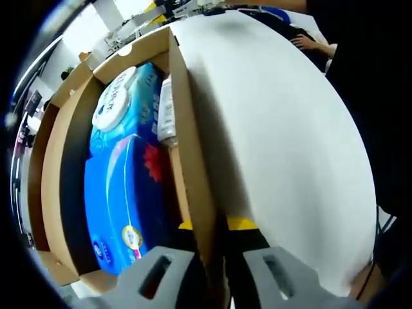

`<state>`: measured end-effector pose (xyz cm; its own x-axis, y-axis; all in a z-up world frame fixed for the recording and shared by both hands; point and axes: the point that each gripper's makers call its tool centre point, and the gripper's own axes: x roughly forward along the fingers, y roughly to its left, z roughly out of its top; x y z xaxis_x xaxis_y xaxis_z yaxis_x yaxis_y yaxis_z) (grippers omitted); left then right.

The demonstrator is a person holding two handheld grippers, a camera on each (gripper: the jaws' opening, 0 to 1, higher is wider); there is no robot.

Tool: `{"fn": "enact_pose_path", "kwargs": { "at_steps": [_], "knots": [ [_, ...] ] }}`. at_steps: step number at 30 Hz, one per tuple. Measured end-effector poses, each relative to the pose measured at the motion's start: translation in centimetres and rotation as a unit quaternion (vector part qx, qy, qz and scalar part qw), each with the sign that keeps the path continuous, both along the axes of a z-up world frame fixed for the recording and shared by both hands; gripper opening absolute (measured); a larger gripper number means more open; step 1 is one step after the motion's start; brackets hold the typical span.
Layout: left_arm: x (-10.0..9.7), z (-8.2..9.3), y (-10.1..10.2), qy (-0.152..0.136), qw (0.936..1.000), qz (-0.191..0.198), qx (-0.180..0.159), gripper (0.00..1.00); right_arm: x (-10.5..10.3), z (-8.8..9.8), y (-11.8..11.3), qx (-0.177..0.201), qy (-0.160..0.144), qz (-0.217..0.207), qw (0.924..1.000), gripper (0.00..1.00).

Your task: Operate the shoe box by opening the lid, removing the specified soft item, and placing it in the target area until the item is outside and the box remains undamaged.

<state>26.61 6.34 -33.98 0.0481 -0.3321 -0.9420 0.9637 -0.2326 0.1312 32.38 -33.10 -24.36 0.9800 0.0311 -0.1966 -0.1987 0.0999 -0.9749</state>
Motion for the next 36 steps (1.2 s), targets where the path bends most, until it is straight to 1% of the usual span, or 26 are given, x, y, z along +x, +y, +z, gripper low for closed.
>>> {"fn": "enact_pose_path", "kwargs": {
  "at_steps": [1, 4, 5, 6, 7, 11, 15, 17, 19, 21, 30, 35, 36],
  "knots": [
    [0.0, 0.0, 0.0, 0.0, 1.0, 0.0, 0.0, 0.04, 0.1, -0.1, 0.1, -0.012, 0.001, 0.005, 0.9999, 0.21],
    [0.0, 0.0, 0.0, 0.001, 1.0, 0.001, -0.001, 0.04, 0.3, -0.6, 0.0, -0.014, 0.004, 0.008, 0.9999, 0.21],
    [0.0, 0.0, 0.0, 0.001, 1.0, 0.0, -0.001, 0.04, 0.5, -0.7, 0.0, -0.007, 0.005, 0.011, 0.9999, 0.21],
    [0.0, 0.0, 0.0, 0.001, 1.0, 0.0, 0.0, 0.04, 0.6, -1.1, -0.2, 0.001, 0.014, 0.008, 0.9999, 0.21],
    [0.0, 0.0, 0.0, 0.0, 1.0, 0.0, 0.0, 0.04, 0.7, -1.3, -0.3, -0.003, 0.012, 0.01, 0.9999, 0.21],
    [0.1, 0.0, 0.0, 0.0, 1.0, 0.001, 0.0, 0.04, 0.8, -2.0, 0.1, -0.017, 0.023, 0.021, 0.9994, 0.21],
    [0.0, 0.0, 0.0, -0.001, 1.0, 0.001, 0.0, 0.04, 1.1, -2.8, 0.0, -0.023, 0.031, 0.026, 0.9989, 0.21],
    [0.0, 0.0, 0.0, -0.001, 1.0, 0.001, 0.0, 0.04, 1.3, -3.2, 0.2, -0.033, 0.034, 0.034, 0.9983, 0.21],
    [0.1, 0.0, 0.0, -0.001, 1.0, 0.001, 0.0, 0.04, 1.4, -3.8, 0.4, -0.051, 0.041, 0.041, 0.997, 0.21],
    [0.1, 0.0, 0.0, 0.0, 1.0, 0.001, -0.001, 0.04, 1.6, -4.2, 0.4, -0.053, 0.048, 0.045, 0.9964, 0.21],
    [-0.7, -0.1, 0.0, -0.001, 1.0, 0.001, -0.001, 0.04, 1.6, -4.6, 0.9, -0.061, 0.064, 0.048, 0.9949, 0.21],
    [-0.9, -0.1, 0.0, -0.002, 1.0, 0.001, 0.0, 0.04, 1.7, -4.5, 1.4, -0.074, 0.067, 0.055, 0.9935, 0.21],
    [-0.9, -0.1, 0.0, -0.002, 1.0, 0.001, 0.0, 0.04, 1.8, -4.5, 1.5, -0.083, 0.067, 0.059, 0.9925, 0.21]
  ]
}}
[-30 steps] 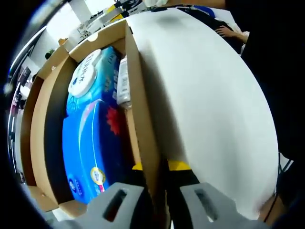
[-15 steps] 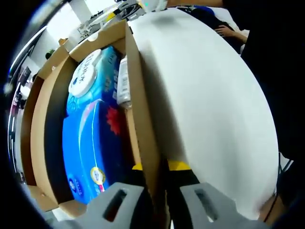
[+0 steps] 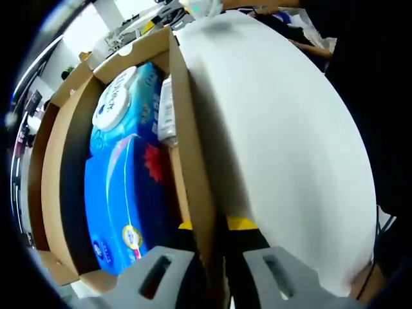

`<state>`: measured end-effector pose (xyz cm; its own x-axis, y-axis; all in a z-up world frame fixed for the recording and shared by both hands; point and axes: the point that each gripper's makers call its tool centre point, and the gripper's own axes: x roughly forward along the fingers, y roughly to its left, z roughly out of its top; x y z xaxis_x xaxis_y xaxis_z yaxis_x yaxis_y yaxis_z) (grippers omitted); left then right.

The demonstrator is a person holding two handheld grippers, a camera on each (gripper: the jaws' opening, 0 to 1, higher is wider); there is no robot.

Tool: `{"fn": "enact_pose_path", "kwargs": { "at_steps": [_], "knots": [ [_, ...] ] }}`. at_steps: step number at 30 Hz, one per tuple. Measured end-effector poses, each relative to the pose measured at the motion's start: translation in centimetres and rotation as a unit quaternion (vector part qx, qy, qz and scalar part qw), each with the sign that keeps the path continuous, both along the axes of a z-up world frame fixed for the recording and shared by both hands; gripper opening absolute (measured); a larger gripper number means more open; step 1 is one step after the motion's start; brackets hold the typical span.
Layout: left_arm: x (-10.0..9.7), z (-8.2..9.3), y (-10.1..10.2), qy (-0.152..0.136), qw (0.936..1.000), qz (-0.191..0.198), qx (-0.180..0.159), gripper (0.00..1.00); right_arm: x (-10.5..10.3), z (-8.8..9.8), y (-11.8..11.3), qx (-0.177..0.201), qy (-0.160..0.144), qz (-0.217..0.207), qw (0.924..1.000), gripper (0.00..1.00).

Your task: Operate the shoe box by opening the lid, removing the specified soft item, and placing it in the target area until the item is outside and the box remains undamaged.

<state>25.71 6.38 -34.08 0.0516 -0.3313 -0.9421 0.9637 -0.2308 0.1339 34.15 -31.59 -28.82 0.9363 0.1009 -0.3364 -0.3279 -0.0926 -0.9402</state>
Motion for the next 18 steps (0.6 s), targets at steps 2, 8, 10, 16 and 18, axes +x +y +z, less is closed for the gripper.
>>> {"fn": "enact_pose_path", "kwargs": {
  "at_steps": [2, 8, 10, 16, 18],
  "knots": [
    [0.0, 0.0, 0.0, -0.001, 1.0, 0.0, 0.0, 0.04, 0.0, -0.1, 0.0, -0.003, 0.003, 0.002, 1.0, 0.21],
    [0.1, 0.0, 0.0, -0.001, 1.0, 0.0, 0.001, 0.04, 1.0, -1.2, -1.5, -0.014, 0.014, 0.01, 0.9997, 0.21],
    [0.1, 0.0, 0.1, -0.001, 1.0, -0.001, 0.002, 0.04, 1.1, -1.5, -1.8, 0.0, 0.017, -0.001, 0.9999, 0.21],
    [-0.3, 0.0, -0.1, -0.002, 1.0, -0.002, 0.002, 0.04, 1.4, -1.9, -2.3, -0.014, 0.021, 0.004, 0.9997, 0.21],
    [-0.3, 0.0, -0.1, -0.003, 1.0, -0.001, 0.002, 0.04, 1.5, -2.2, -2.9, 0.003, 0.029, -0.002, 0.9996, 0.21]
  ]
}}
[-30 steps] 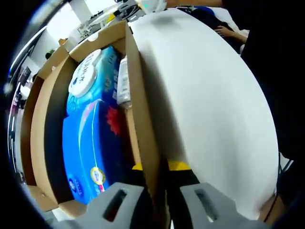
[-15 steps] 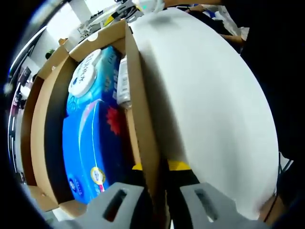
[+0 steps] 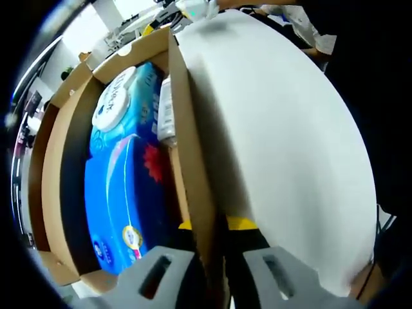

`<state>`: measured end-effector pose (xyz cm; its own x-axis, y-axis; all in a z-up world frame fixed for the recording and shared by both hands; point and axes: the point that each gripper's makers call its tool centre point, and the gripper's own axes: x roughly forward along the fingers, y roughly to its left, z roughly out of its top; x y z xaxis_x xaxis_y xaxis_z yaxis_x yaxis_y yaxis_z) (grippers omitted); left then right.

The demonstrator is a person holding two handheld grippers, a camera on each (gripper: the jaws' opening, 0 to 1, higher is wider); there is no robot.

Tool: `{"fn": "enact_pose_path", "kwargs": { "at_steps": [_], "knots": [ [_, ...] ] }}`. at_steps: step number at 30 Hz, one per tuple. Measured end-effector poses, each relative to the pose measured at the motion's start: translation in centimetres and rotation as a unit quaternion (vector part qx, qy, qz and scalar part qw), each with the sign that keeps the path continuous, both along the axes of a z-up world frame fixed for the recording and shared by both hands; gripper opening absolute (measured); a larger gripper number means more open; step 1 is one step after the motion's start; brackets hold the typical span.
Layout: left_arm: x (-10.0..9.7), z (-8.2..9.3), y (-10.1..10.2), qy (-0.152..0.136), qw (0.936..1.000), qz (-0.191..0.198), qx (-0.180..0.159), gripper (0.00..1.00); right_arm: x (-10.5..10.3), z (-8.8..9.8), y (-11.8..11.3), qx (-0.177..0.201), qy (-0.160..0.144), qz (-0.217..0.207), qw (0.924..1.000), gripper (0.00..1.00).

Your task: Operate the shoe box by opening the lid, removing the specified soft item, and placing it in the target area until the item is outside and the box remains undamaged.

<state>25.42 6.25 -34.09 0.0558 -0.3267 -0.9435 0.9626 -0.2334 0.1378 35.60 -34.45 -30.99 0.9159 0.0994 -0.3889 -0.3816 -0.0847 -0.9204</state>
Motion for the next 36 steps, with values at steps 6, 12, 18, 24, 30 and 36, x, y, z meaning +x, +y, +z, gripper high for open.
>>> {"fn": "enact_pose_path", "kwargs": {
  "at_steps": [6, 12, 18, 24, 30, 36],
  "knots": [
    [0.1, 0.0, 0.0, 0.0, 1.0, 0.0, 0.0, 0.04, -0.3, -0.4, 0.1, -0.014, 0.004, -0.001, 0.9999, 0.22],
    [-0.3, 0.0, -0.2, 0.0, 1.0, -0.001, 0.0, 0.04, -0.4, -0.5, 0.1, -0.017, 0.009, -0.004, 0.9998, 0.23],
    [-0.4, 0.1, -0.2, 0.001, 1.0, -0.001, -0.001, 0.04, -0.8, -0.4, 0.3, -0.023, 0.012, -0.013, 0.9996, 0.23],
    [-0.5, 0.1, -0.3, 0.001, 1.0, -0.002, -0.002, 0.04, -1.2, -0.3, 0.6, -0.037, 0.011, -0.012, 0.9992, 0.24],
    [-0.4, 0.1, -0.3, 0.002, 1.0, -0.002, -0.003, 0.04, -1.8, -0.2, 0.4, -0.034, 0.025, -0.013, 0.999, 0.26],
    [-0.5, 0.1, -0.2, 0.0, 1.0, -0.002, -0.002, 0.05, -2.9, -0.2, -0.5, -0.037, 0.032, -0.026, 0.9984, 0.27]
  ]
}}
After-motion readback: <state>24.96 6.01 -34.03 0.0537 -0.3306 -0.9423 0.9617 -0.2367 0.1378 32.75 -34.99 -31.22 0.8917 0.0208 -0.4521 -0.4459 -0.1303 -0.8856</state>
